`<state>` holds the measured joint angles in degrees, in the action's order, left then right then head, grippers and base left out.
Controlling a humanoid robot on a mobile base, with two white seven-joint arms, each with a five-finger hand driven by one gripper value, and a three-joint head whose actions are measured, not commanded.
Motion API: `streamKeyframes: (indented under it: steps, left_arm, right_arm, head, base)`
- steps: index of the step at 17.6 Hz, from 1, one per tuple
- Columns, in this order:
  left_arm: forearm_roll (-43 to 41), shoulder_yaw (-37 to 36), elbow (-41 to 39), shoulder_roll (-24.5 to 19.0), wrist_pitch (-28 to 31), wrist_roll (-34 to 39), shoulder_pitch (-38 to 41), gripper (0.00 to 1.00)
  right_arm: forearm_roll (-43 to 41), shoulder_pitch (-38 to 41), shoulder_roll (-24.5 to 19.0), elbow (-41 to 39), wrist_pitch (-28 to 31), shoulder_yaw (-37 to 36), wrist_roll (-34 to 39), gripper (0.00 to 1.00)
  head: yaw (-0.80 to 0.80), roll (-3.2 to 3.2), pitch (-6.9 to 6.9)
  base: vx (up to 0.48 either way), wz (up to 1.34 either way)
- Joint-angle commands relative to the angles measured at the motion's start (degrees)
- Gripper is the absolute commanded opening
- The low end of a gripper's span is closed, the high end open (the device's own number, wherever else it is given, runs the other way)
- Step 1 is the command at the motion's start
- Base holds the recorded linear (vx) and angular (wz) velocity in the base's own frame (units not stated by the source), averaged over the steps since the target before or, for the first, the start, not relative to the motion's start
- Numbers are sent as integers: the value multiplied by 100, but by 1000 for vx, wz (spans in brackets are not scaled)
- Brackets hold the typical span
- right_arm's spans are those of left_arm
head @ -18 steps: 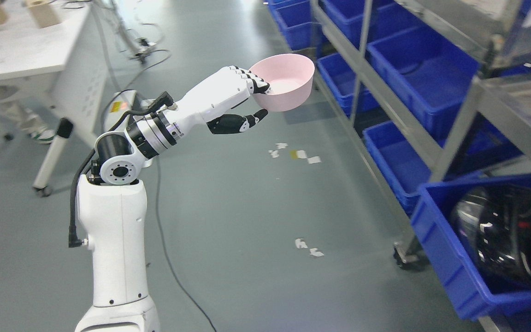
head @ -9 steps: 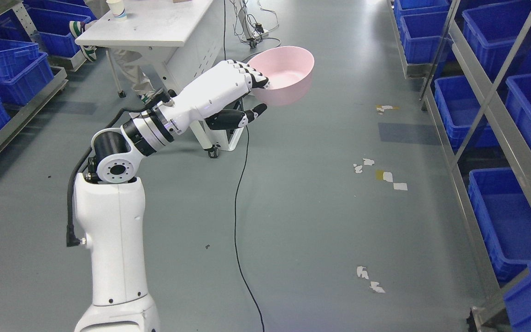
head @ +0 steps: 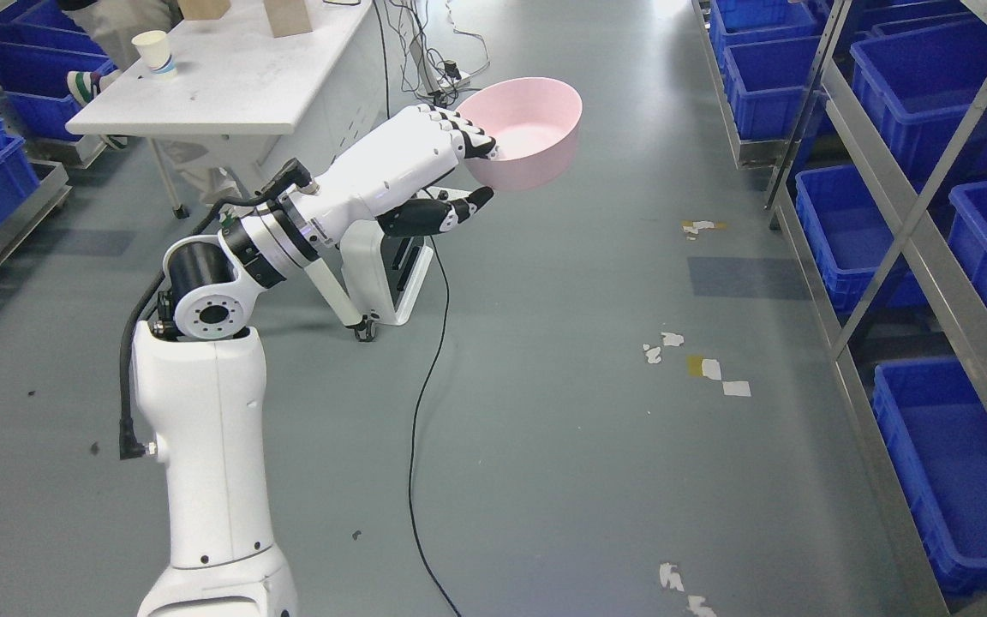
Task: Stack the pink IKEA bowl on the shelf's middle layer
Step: 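Hold the pink bowl raised in the left hand while driving to the other shelf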
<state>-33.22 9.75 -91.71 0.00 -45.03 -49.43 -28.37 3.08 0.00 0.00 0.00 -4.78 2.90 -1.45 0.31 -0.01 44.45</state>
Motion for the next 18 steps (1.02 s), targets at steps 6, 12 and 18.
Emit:
streamKeyframes:
  steps: [6, 12, 18]
  left_arm:
    - [0, 27, -49, -100, 3, 4, -2, 7]
    - [0, -9, -49, -100, 3, 4, -2, 7]
    - [0, -17, -49, -100, 3, 4, -2, 7]
  right_arm:
    - [0, 131, 100, -100, 3, 0, -4, 100]
    - [0, 131, 100, -100, 3, 0, -4, 100]
    - [0, 131, 100, -100, 3, 0, -4, 100]
  head:
    - [0, 0, 0]
    - [0, 0, 0]
    - [0, 0, 0]
  base:
    - [391, -126]
    - [394, 5]
    - [400, 39]
